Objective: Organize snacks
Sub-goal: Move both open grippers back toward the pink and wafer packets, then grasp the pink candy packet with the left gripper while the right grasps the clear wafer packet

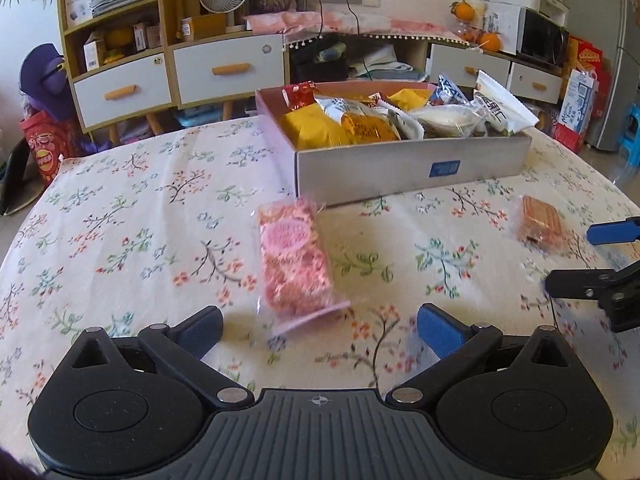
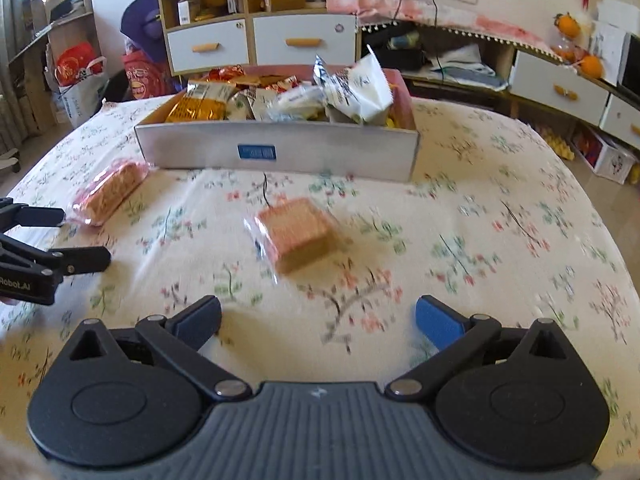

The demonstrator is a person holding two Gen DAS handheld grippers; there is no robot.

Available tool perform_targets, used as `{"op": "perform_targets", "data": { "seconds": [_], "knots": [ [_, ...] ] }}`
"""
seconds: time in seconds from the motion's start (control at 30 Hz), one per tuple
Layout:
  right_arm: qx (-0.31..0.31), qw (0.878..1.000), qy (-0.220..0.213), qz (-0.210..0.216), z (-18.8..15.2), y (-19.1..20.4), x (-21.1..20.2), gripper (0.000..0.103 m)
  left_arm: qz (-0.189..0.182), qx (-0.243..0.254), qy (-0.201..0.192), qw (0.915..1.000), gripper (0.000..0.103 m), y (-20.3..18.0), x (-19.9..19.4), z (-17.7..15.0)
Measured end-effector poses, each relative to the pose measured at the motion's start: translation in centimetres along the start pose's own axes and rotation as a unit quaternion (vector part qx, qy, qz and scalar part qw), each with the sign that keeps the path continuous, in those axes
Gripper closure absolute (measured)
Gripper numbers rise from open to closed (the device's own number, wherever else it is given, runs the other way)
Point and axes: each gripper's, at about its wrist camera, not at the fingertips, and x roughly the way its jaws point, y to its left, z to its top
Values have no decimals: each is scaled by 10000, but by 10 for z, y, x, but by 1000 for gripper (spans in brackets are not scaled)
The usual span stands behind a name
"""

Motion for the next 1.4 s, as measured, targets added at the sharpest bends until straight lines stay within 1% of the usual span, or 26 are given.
{"op": "perform_targets", "data": {
  "seconds": [0.13, 0.3, 0.37, 0.53, 0.6, 0.63, 0.67, 0.7, 0.77, 0.8, 0.87, 0.9, 0.93, 0.97, 1.03, 1.1, 1.13, 1.2, 1.23, 1.3, 1.4],
  "knots": [
    [64, 9999, -79, -92, 9, 4, 10, 0, 119, -73, 44, 9999, 0, -4, 9, 10],
    [196, 9994, 78, -277, 22, 10, 18, 0, 217, -214, 136, 9994, 1, -7, 17, 20],
    [245, 9990, 171, -321, 25, 11, 19, 0, 231, -257, 165, 9993, 3, -8, 19, 23],
    [248, 9986, 276, -367, 27, 12, 21, 1, 227, -310, 153, 9991, 19, -11, 19, 29],
    [208, 9988, 282, -340, 27, 13, 20, 5, 256, -327, 142, 9990, 26, -11, 19, 30],
    [181, 9989, 285, -321, 27, 13, 19, 6, 266, -339, 136, 9990, 31, -11, 18, 31],
    [151, 9990, 284, -301, 27, 14, 18, 9, 278, -355, 132, 9989, 36, -10, 18, 31],
    [123, 9991, 282, -285, 29, 15, 18, 13, 294, -377, 125, 9988, 39, -9, 17, 31],
    [63, 9993, 276, -242, 29, 17, 17, 19, 321, -434, 117, 9985, 50, -6, 16, 32],
    [35, 9994, 275, -223, 30, 18, 16, 22, 335, -463, 115, 9983, 53, -5, 16, 32],
    [-3, 9994, 277, -193, 30, 19, 15, 25, 358, -520, 119, 9979, 61, -2, 15, 33],
    [-16, 9994, 278, -181, 30, 20, 14, 28, 363, -547, 121, 9978, 63, -1, 15, 33],
    [-30, 9995, 276, -158, 31, 20, 14, 30, 364, -573, 123, 9976, 67, 0, 14, 33],
    [-44, 9995, 273, -138, 31, 21, 14, 35, 366, -596, 128, 9975, 70, 1, 14, 34],
    [-75, 9995, 264, -125, 32, 23, 13, 42, 346, -631, 137, 9973, 71, 2, 13, 34],
    [-96, 9995, 258, -125, 33, 22, 12, 52, 344, -632, 146, 9973, 72, 2, 13, 34],
    [-100, 9995, 258, -130, 33, 22, 11, 55, 356, -625, 150, 9973, 72, 2, 13, 34],
    [-99, 9995, 267, -122, 34, 23, 11, 66, 351, -628, 152, 9973, 73, 1, 12, 35],
    [-96, 9995, 278, -134, 34, 23, 11, 68, 340, -638, 156, 9973, 73, 1, 12, 35],
    [-94, 9994, 295, -174, 35, 24, 11, 77, 341, -671, 158, 9970, 73, 2, 11, 36],
    [-87, 9993, 311, -172, 36, 24, 10, 84, 329, -715, 163, 9968, 73, 3, 9, 37]
  ]
}}
